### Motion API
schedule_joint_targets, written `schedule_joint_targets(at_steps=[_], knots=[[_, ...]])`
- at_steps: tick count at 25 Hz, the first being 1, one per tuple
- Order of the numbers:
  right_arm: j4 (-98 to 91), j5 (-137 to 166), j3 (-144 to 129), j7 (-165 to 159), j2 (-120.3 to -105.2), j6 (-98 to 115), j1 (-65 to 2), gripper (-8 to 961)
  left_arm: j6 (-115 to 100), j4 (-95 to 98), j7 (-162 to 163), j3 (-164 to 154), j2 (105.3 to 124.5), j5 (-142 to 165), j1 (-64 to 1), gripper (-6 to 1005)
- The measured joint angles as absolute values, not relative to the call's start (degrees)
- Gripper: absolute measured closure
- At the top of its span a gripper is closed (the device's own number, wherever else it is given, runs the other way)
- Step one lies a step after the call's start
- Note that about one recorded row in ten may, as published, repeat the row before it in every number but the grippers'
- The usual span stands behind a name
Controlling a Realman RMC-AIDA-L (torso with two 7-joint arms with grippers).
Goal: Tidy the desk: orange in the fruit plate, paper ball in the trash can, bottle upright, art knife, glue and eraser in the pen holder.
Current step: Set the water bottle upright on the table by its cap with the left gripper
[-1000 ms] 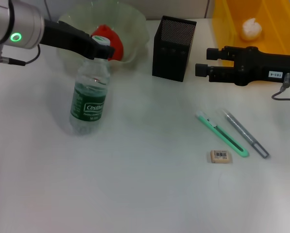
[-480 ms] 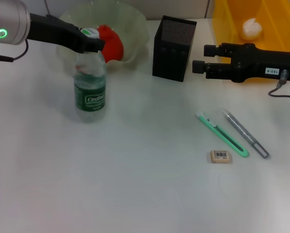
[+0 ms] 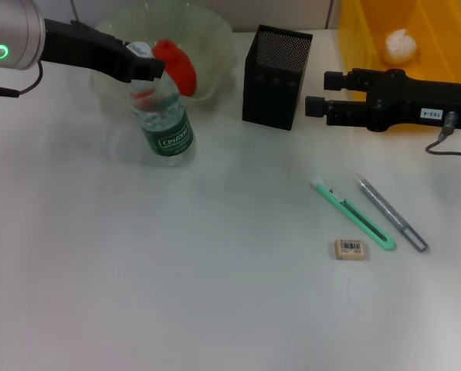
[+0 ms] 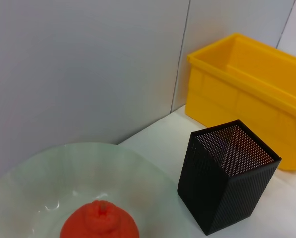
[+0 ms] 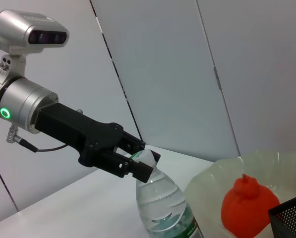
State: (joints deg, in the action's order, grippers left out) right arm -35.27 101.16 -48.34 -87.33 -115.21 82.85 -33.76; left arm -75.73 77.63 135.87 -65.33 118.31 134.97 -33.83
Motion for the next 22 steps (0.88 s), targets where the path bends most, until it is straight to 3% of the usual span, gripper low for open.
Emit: schedule_joint_targets(at_steps=[22], knots=[[-35.33,101.16,-48.34,-87.19,-115.22,82.51,-34.47,227,-78.91,80.07,133.77,-65.01,117.95,136.98,-34.34,472]])
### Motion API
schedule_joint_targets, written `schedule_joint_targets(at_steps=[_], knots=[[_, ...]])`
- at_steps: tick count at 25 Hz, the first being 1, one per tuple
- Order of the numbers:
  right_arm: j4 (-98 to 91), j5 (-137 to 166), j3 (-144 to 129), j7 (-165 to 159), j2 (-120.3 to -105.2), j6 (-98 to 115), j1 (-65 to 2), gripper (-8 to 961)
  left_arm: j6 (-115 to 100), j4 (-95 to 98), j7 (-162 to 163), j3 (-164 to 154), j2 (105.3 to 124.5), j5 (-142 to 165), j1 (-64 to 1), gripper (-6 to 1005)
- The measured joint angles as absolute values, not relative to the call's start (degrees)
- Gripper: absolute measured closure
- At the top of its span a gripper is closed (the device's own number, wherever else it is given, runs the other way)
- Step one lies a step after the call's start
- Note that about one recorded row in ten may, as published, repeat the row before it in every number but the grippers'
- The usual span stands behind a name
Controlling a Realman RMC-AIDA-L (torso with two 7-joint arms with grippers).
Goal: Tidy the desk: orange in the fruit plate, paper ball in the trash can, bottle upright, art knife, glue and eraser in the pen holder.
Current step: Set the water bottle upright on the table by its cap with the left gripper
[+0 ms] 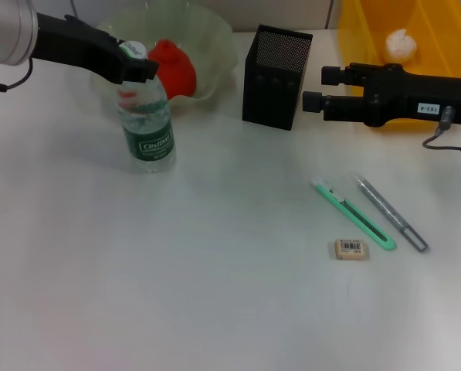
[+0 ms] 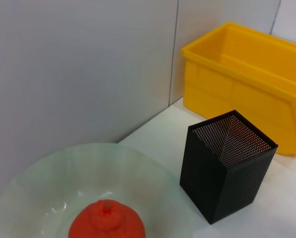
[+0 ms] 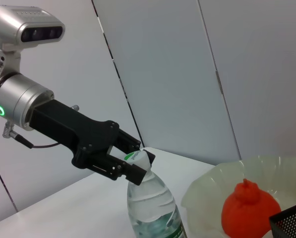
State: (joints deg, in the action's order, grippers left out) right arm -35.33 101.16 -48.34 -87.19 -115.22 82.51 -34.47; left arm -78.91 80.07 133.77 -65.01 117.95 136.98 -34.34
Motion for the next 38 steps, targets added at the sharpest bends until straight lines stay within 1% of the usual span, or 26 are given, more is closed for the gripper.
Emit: schedule_joint_targets(at_steps=[11,25,33,38], knots=[[-35.33,101.16,-48.34,-87.10,-115.23,82.53,-34.53,229,-78.52,79.70,132.93,-65.33,118.37,137.03,-34.36,459],[-35.33,101.16,-48.34,-87.10,-115.41,82.53,-34.33,233,-78.40,77.80,134.88,-64.44,118.24,136.98,-35.32,443],[-35.43,101.16,-48.34,-87.10,-115.78,82.55,-34.20,234,-77.72,77.93,135.91,-62.51,118.39,136.65,-35.01,434],[-35.49,101.16,-48.34,-87.10,-115.96,82.58,-34.06,236,-76.18,79.10,135.45,-61.95,118.48,134.82,-34.00,220]])
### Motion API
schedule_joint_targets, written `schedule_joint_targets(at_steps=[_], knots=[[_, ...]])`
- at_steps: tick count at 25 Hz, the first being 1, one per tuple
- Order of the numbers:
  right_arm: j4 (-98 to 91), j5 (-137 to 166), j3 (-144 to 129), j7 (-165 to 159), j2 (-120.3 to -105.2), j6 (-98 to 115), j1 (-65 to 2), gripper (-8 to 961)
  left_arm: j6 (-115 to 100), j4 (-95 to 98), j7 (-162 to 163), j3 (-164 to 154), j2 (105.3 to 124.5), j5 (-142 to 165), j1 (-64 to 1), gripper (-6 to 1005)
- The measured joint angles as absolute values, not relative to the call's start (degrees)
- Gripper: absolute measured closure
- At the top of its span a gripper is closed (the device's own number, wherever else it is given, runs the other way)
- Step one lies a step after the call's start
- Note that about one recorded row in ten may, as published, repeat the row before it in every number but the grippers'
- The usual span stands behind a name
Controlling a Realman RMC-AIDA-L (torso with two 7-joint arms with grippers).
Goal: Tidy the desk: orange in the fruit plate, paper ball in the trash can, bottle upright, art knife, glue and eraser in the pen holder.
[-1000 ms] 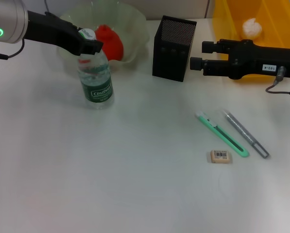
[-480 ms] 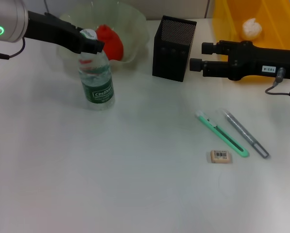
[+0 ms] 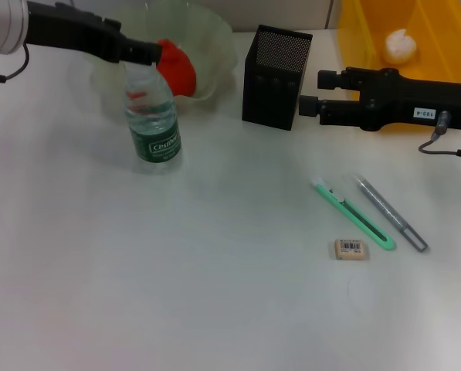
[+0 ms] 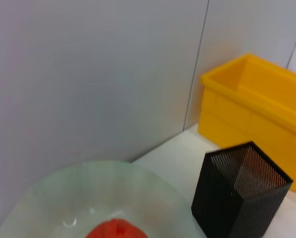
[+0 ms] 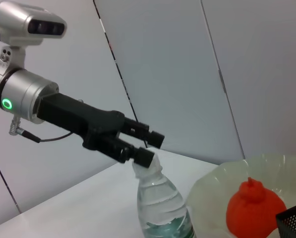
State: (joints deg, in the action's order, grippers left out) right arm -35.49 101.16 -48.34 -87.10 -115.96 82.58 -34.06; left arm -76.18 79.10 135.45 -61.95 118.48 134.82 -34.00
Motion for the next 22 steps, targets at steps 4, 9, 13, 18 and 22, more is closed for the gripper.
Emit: schedule_joint_targets(at_steps=[4,9,13,18,22], knots=[[-35.51,101.16,-48.33,-87.10,-116.05,82.56,-34.04,236,-73.95,80.90,131.78,-62.35,118.52,129.02,-31.58,207],[-35.49,101.14,-47.45,-87.10,-116.39,82.55,-33.95,238,-72.45,81.13,121.41,-62.42,118.60,115.11,-27.40,200],[-35.51,101.12,-46.97,-87.11,-116.67,82.55,-33.93,238,-72.07,79.93,112.52,-64.60,118.73,104.74,-23.49,200],[-35.51,101.09,-46.94,-87.91,-116.87,82.01,-34.07,240,-70.71,75.43,96.47,-71.90,118.79,89.42,-17.43,200],[-36.31,101.34,-47.46,-90.96,-116.99,81.77,-34.39,241,-70.35,67.07,84.69,-78.08,118.82,77.02,-15.28,200]])
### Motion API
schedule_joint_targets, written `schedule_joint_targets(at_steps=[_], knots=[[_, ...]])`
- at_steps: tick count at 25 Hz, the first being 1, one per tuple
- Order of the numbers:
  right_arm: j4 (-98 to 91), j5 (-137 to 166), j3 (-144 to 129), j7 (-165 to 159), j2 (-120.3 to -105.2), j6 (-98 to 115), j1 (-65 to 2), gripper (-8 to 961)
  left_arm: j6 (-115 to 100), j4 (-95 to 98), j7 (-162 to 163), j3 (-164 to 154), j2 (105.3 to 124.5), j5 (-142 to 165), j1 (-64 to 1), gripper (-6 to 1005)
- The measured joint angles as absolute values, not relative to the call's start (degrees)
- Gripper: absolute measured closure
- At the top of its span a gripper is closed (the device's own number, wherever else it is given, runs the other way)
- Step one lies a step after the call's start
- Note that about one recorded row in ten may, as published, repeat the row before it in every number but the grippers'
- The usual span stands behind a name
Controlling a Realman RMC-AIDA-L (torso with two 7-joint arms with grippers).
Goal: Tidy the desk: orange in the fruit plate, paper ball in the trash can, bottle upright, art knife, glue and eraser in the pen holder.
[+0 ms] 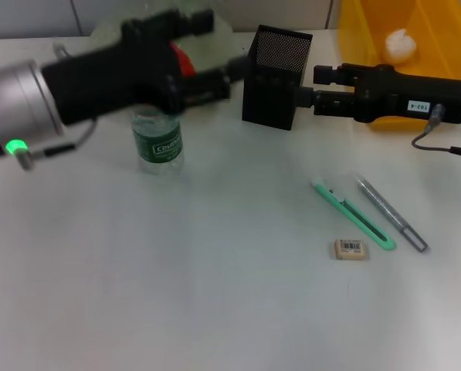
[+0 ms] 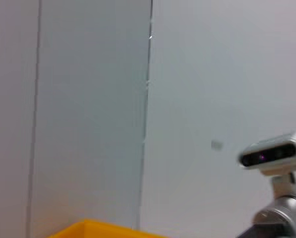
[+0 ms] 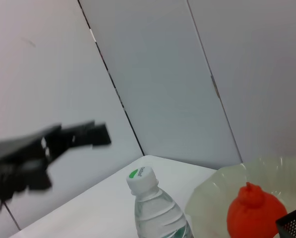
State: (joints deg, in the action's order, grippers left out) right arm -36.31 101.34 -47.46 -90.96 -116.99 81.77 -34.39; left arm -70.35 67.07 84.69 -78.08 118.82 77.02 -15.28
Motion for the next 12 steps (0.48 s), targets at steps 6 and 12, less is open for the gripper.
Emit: schedule_joint_targets(at_steps=[6,12], knots=[[-41.70,105.18,-48.36,-99.27,-117.58,81.74,-34.06,242,-70.77,54.54,74.11,-84.05,118.83,66.72,-15.73,200],[-46.33,110.73,-48.45,-104.87,-118.62,82.67,-33.92,243,-71.54,48.13,68.27,-86.89,118.83,62.81,-16.11,200]])
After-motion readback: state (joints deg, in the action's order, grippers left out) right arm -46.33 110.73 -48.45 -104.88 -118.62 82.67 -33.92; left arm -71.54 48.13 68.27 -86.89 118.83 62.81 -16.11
